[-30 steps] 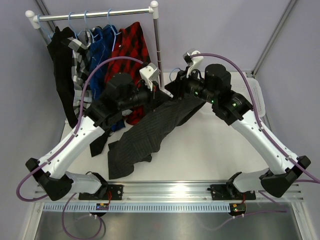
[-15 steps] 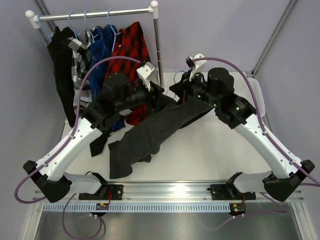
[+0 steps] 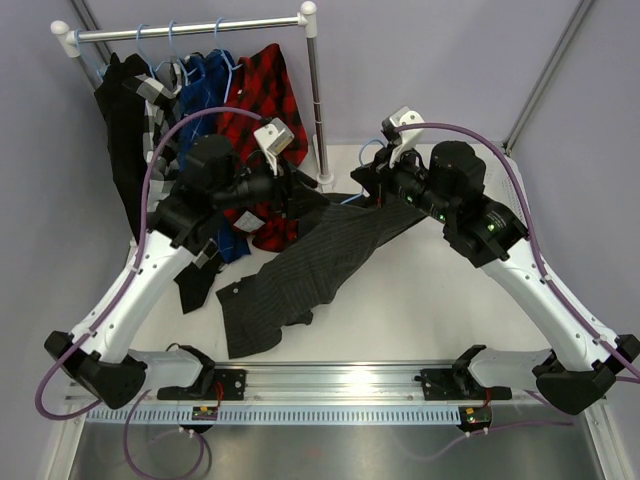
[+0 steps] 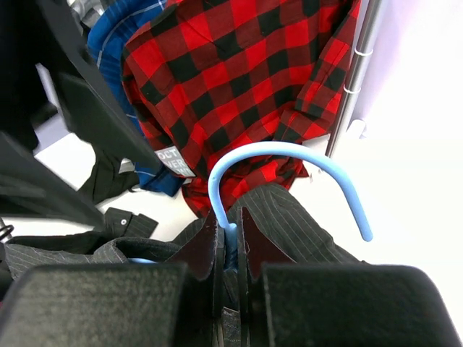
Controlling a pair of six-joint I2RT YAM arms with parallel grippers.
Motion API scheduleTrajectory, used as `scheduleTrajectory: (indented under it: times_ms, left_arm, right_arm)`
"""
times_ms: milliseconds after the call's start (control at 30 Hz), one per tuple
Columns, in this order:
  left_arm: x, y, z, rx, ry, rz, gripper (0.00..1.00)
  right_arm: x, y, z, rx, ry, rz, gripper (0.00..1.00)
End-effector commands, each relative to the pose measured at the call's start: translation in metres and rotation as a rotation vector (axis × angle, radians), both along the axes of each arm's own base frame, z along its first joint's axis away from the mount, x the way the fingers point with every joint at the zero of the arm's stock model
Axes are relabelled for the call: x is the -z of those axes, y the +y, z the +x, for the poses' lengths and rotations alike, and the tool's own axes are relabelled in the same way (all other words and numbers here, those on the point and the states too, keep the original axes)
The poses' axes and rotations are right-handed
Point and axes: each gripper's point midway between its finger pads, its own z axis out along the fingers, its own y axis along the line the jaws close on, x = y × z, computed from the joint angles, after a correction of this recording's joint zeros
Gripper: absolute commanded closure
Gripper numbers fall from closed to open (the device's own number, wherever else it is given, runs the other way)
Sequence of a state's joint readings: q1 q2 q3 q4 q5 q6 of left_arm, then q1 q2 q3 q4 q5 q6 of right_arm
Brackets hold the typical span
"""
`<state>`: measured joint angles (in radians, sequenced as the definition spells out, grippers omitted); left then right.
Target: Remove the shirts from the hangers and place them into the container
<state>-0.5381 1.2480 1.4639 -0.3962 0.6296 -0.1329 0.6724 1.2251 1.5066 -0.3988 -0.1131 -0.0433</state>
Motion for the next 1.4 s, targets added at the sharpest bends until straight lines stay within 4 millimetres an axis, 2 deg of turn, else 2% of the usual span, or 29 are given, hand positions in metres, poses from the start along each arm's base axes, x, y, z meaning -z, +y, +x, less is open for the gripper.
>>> scheduleTrajectory:
  times_ms: [0,233,500,600,733,833,1200,1300,1333,1367]
  left_arm:
    - [-0.007,-0.015,-0.025,0.186,0.039,-0.040,0.41]
    - [-0.021,-0.018,-0.033,0.245,0.003,-0.055,0.43]
    - [-0.013,-0.027,-0.038,0.281,0.050,-0.053,0.43]
    - [-0.007,-0.030,-0.033,0.244,0.040,-0.036,0.42]
    - [-0.005,-0.030,-0.024,0.195,0.036,-0.028,0.49]
    - [-0.005,-0.033,-0.023,0.191,0.027,-0.022,0.66]
    - [0.013,-0.036,-0.017,0.175,0.052,0.006,0.64]
    - [0.015,-0.035,-0.016,0.168,0.052,0.011,0.81]
    - [0.014,-0.034,-0.016,0.161,0.046,0.010,0.91]
    - [0.013,-0.033,-0.016,0.157,0.040,0.010,0.95]
  right_arm:
    - [-0.023,-0.004,-0.001,0.014,-0.085,0.015,1.00]
    - [-0.021,-0.002,0.001,0.011,-0.079,0.014,1.00]
    - [-0.022,-0.001,0.005,0.024,-0.077,0.011,1.00]
    - [-0.022,0.000,0.007,0.026,-0.075,0.013,1.00]
    - [-0.021,0.002,0.008,0.024,-0.068,0.018,1.00]
    - [-0.021,0.003,0.008,0.021,-0.066,0.020,1.00]
    - [-0.026,0.001,0.010,0.039,-0.079,0.026,1.00]
    - [-0.026,-0.001,0.012,0.048,-0.083,0.026,1.00]
    - [-0.026,-0.001,0.012,0.050,-0.082,0.025,1.00]
    - [-0.025,-0.003,0.014,0.065,-0.083,0.019,1.00]
